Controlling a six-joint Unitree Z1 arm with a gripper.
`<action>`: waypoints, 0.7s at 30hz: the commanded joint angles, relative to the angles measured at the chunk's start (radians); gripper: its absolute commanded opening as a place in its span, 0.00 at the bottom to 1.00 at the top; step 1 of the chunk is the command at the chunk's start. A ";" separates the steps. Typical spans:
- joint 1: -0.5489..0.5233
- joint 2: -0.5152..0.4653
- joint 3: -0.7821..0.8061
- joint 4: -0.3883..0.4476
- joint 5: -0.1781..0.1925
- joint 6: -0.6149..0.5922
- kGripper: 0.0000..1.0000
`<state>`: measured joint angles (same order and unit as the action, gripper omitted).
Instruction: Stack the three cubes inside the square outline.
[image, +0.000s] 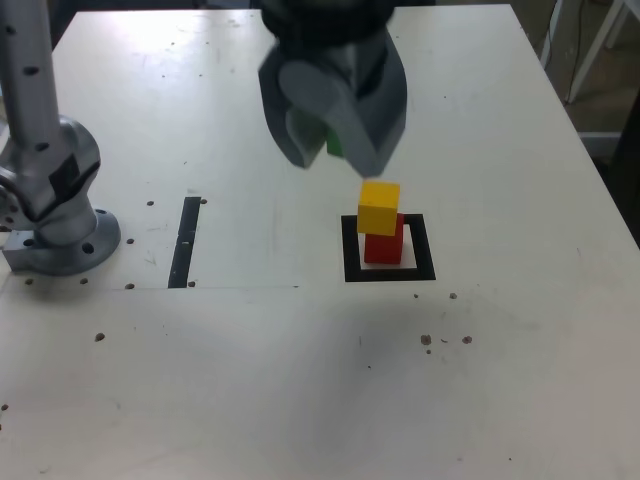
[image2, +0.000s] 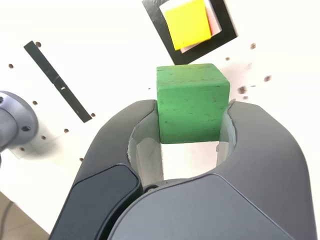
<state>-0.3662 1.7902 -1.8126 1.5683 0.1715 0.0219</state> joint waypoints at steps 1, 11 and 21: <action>0.018 0.002 -0.006 0.003 -0.009 -0.017 0.39; 0.114 0.068 0.027 0.000 -0.042 -0.162 0.39; 0.134 0.124 0.036 -0.071 -0.039 -0.187 0.39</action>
<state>-0.2355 1.9065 -1.7850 1.5144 0.1344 -0.1632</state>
